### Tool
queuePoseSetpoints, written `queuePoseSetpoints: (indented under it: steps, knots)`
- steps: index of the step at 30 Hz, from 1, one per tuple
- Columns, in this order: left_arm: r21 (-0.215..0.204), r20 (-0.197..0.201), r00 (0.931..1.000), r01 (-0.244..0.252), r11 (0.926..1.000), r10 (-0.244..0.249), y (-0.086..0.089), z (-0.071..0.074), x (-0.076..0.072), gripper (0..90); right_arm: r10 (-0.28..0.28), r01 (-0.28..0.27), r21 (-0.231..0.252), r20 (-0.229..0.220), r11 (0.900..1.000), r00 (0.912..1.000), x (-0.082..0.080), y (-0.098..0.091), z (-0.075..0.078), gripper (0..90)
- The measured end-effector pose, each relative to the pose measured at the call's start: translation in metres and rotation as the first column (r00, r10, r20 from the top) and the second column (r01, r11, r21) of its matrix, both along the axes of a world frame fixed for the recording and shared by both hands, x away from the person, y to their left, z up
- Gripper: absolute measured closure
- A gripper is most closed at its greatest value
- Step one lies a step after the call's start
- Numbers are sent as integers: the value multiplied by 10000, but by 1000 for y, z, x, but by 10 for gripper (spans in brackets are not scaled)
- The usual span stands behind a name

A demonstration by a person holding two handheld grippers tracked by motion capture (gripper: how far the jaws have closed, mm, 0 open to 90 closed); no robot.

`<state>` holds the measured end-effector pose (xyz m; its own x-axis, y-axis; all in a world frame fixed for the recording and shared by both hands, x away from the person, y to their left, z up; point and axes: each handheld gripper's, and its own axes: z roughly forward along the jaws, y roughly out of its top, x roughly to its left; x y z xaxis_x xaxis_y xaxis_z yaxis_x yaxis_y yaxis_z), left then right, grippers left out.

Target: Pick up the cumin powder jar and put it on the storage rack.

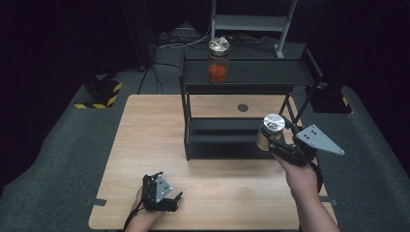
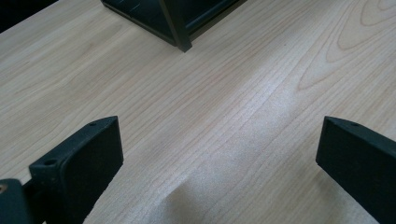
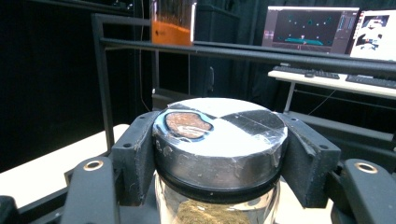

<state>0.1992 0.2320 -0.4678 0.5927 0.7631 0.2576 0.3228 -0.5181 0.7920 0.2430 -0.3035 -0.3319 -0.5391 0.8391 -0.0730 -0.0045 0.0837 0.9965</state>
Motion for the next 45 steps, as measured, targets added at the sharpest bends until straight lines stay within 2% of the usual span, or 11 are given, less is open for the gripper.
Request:
queuePoseSetpoints:
  steps: [26,45]
  knots:
    - [-64,-19,10000,-2,10000,2,2,0,0,9,-249,230,341,570,9992,9981,18,-1,46,345]
    - [-124,-5,10000,25,9999,-25,3,0,0,9,-739,673,681,992,9954,9923,36,-6,75,345]
